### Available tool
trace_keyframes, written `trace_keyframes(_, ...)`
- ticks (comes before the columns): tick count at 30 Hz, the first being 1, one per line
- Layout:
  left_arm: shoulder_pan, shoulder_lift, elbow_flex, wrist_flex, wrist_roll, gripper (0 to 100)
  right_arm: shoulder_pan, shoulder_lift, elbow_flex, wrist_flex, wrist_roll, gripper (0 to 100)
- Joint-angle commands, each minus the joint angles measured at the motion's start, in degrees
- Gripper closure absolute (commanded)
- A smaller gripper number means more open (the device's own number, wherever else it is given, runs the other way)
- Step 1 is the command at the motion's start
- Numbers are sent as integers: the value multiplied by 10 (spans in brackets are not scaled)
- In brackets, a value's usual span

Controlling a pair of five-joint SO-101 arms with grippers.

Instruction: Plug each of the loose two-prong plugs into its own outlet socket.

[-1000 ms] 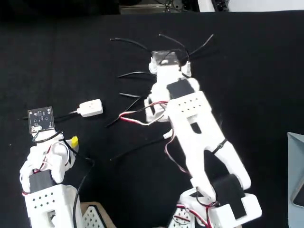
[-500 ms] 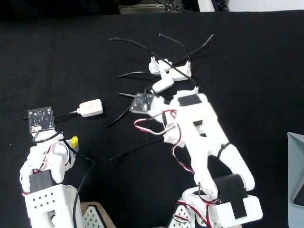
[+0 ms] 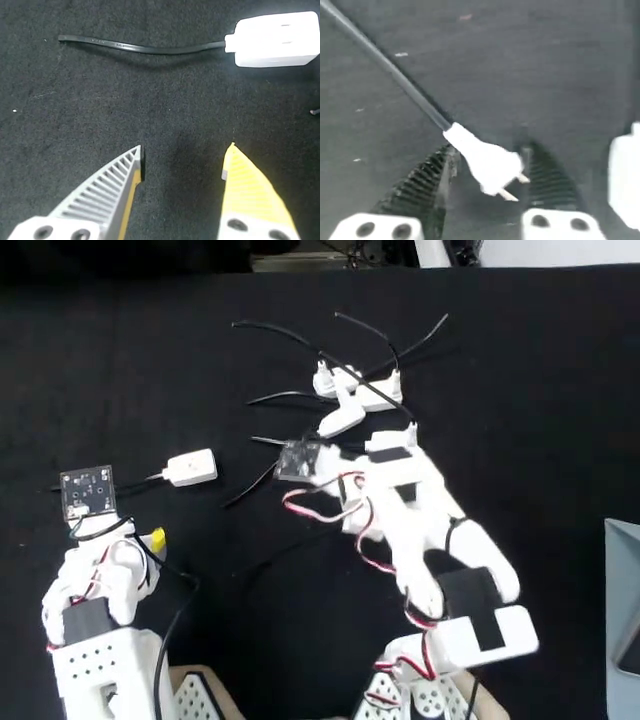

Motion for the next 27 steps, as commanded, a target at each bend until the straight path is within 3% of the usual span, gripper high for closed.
trace_keyframes(1, 2, -5, -5, -13, 4, 740, 20, -5, -7, 18, -25, 972)
trace_keyframes(6, 2, -5, -5, -13, 4, 740, 18, -73, -13, 76, -144, 986)
trace_keyframes(12, 2, -5, -5, -13, 4, 740, 5, -121, -13, 82, -393, 985)
trace_keyframes(14, 2, -5, -5, -13, 4, 740, 4, -124, -15, 78, -446, 984)
trace_keyframes(16, 2, -5, -5, -13, 4, 740, -4, -121, -10, 82, -462, 970)
trace_keyframes(21, 2, -5, -5, -13, 4, 740, -25, -111, 25, 84, -467, 825)
trace_keyframes(27, 2, -5, -5, -13, 4, 740, -25, -111, 7, 83, -462, 857)
